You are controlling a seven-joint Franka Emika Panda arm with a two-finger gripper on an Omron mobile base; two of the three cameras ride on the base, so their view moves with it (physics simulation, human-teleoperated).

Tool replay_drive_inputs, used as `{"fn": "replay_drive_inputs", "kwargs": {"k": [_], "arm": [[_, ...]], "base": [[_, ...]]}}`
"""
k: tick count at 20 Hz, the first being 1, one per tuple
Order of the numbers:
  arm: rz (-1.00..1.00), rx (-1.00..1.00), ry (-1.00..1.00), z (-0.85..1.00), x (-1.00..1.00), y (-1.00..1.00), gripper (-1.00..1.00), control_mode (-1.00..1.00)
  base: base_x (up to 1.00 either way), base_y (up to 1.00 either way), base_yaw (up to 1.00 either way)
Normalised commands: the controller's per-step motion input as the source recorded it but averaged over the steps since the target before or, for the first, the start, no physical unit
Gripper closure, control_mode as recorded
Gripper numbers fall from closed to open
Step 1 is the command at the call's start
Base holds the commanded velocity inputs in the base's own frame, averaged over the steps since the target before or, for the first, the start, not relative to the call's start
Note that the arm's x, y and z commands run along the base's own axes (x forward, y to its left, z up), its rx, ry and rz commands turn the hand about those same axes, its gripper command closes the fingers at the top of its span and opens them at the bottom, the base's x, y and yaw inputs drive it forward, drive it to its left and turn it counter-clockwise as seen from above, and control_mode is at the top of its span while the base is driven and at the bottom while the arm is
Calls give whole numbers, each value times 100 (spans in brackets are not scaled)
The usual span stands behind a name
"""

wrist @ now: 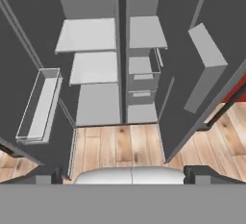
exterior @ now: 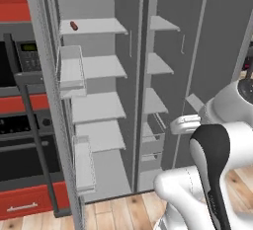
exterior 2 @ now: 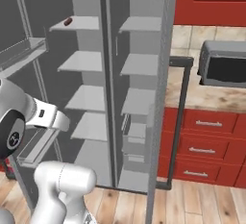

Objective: Move the hot dog bun to the plate on the dining table and place the condiment next to that plate. Then navigate to the fridge and take the sausage and place it on the plate as well.

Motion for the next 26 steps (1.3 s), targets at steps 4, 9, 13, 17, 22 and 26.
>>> {"fn": "replay_drive_inputs", "kwargs": {"k": [4,9,13,17,22,26], "arm": [[0,0,0,0,0,0,-100,100],[0,0,0,0,0,0,-100,100],[0,0,0,0,0,0,-100,100],[0,0,0,0,0,0,-100,100],[0,0,0,0,0,0,-100,100],[0,0,0,0,0,0,-100,100]], "base": [[66,53,-40],[49,32,-19],[81,-2,15],[70,-1,27],[82,0,22],[91,0,13]]}}
